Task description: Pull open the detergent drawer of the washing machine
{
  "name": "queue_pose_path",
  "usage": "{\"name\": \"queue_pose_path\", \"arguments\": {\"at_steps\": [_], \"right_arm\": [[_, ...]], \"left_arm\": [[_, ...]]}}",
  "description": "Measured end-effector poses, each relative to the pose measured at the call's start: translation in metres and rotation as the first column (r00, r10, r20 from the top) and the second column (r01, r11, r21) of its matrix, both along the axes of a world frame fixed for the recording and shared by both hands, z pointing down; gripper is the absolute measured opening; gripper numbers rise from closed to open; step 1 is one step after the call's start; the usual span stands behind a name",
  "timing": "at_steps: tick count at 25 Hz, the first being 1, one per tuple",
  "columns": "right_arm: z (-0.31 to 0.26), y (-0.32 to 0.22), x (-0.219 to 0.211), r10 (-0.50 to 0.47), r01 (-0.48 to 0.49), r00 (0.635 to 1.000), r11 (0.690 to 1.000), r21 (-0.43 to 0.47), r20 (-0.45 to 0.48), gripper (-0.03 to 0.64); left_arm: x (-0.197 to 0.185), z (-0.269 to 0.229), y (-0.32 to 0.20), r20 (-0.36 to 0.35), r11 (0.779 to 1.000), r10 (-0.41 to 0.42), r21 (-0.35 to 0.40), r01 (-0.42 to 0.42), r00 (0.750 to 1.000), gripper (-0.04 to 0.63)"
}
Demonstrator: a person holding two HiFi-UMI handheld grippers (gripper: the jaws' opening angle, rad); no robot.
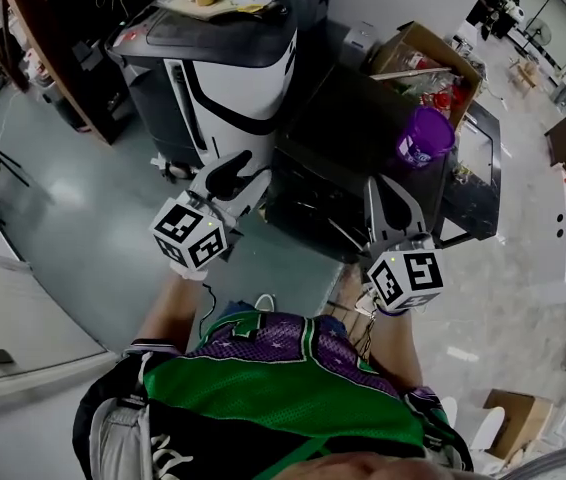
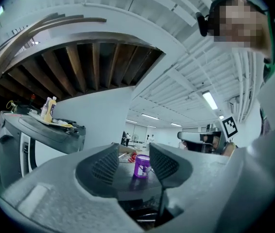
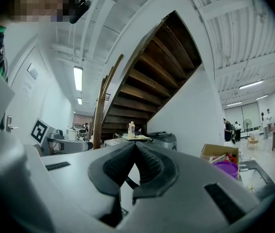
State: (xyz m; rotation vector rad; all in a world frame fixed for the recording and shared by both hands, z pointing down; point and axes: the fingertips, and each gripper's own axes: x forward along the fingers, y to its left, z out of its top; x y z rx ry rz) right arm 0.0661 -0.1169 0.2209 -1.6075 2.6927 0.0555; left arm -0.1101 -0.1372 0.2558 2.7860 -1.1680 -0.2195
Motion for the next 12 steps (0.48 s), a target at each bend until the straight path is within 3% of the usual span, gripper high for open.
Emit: {"name": "queue_pose_path", "arguments": {"at_steps": [4,12], "right_arm": [[0.007,-0.014,-0.005,-0.006,0.006,1.000,1.000,-0.010,-0.010,0.002],[0.009,-0.045,-0.002,-0.047,0.047,0.999,0.999,-0.005,0.011,0.002]], "left_arm": [[-0.002,0.006,-0.013,-0.059,0.999,0.042,-0.024,-0.044,0.997,0.254],[0.002,0.024,-0.041,-0.142,0.995,0.025,-0.096,-0.039,0.990,0.262]]}}
